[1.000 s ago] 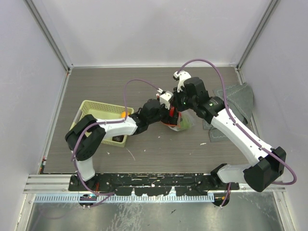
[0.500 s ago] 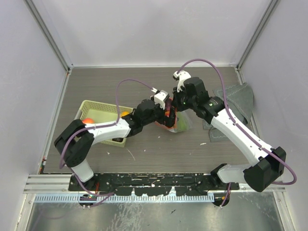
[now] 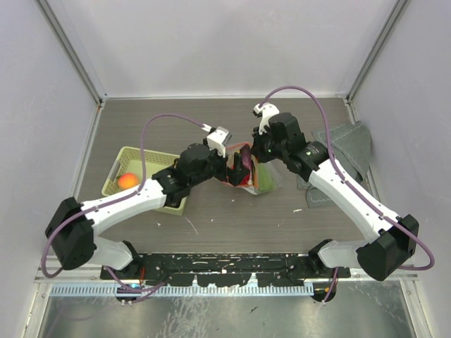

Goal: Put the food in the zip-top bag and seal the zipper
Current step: Place the fake fruit in the zipper food storage bag.

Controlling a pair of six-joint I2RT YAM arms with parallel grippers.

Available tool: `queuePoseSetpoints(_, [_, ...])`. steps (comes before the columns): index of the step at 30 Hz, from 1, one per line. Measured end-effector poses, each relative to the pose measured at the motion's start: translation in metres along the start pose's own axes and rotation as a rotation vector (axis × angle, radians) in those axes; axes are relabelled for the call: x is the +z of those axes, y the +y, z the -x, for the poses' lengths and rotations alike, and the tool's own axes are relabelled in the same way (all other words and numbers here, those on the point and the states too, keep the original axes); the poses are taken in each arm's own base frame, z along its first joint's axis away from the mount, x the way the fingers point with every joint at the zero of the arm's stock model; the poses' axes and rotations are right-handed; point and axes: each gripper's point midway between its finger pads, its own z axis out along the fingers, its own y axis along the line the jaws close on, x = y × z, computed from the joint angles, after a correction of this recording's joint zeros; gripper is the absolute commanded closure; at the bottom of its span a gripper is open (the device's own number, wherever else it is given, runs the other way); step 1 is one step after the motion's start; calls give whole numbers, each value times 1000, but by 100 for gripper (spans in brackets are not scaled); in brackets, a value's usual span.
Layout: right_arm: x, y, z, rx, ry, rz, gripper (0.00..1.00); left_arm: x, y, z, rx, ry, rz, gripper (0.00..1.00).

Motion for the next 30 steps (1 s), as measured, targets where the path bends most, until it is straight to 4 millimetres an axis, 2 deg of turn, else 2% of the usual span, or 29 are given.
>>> queuePoseSetpoints(7, [0, -4, 1, -1, -6, -21, 100, -53, 11, 27, -52, -49, 108, 2])
queuePoseSetpoints(11, [-1, -7, 3, -7, -14, -42, 100, -81, 28, 32, -86, -54, 205, 2])
queuePoseSetpoints(21, [-3, -18, 1, -39, -28, -91, 100, -127, 93, -2, -204, 61, 478, 2])
queuePoseSetpoints(30, [-3, -21, -1, -58, -33, -104, 100, -167, 143, -35, -333, 155, 717, 2])
